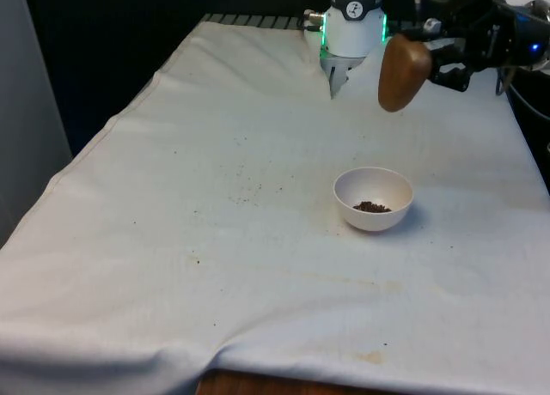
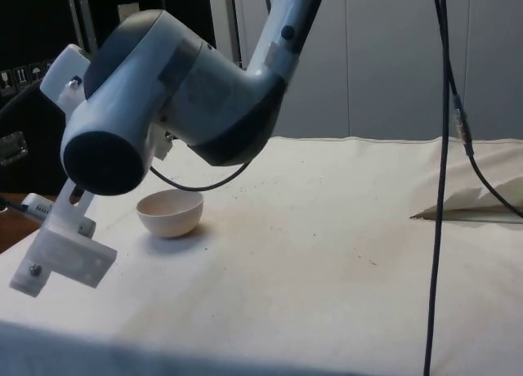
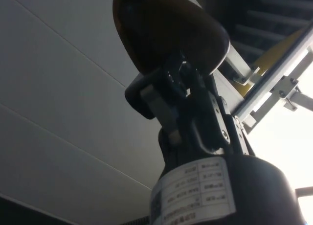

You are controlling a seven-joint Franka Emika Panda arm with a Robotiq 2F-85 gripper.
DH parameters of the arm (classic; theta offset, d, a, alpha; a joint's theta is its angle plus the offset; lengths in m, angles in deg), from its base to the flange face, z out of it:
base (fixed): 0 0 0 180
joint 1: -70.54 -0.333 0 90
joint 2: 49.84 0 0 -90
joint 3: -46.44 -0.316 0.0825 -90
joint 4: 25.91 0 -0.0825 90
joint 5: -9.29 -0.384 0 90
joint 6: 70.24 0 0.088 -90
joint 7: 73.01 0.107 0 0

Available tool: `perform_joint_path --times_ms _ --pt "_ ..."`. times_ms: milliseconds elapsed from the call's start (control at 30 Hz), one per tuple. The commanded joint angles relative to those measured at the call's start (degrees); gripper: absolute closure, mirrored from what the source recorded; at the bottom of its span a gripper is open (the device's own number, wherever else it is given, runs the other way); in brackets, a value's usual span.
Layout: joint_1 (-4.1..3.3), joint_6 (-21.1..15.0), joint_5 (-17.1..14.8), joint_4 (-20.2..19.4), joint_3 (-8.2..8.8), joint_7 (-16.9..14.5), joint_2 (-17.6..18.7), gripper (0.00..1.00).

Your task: Pour the coffee beans from the cup into the bowl.

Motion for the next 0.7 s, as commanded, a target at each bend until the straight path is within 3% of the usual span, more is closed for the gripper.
perform_joint_path --times_ms 0,200,233,267,533,567,600,667 --pt "0.57 -0.7 -0.9 0.2 -0.46 0.0 -0.2 0.97" --pt "1.09 -1.0 -2.6 0.4 -0.57 -0.1 -1.1 0.97" --pt "0.46 -0.2 -2.1 0.6 -0.06 0.1 -0.6 0.97" --pt "1.15 -1.1 -2.9 0.3 -0.57 -0.2 -1.3 0.97" --pt "1.95 -1.0 -4.5 0.2 -0.46 -1.2 -2.9 0.97" --pt "1.49 -0.3 -4.1 0.6 -0.06 -0.8 -2.5 0.97" --pt "2.06 -1.0 -4.8 0.2 -0.46 -1.4 -3.2 0.97" --pt "2.23 -1.0 -5.3 0.2 -0.46 -1.9 -3.6 0.97"
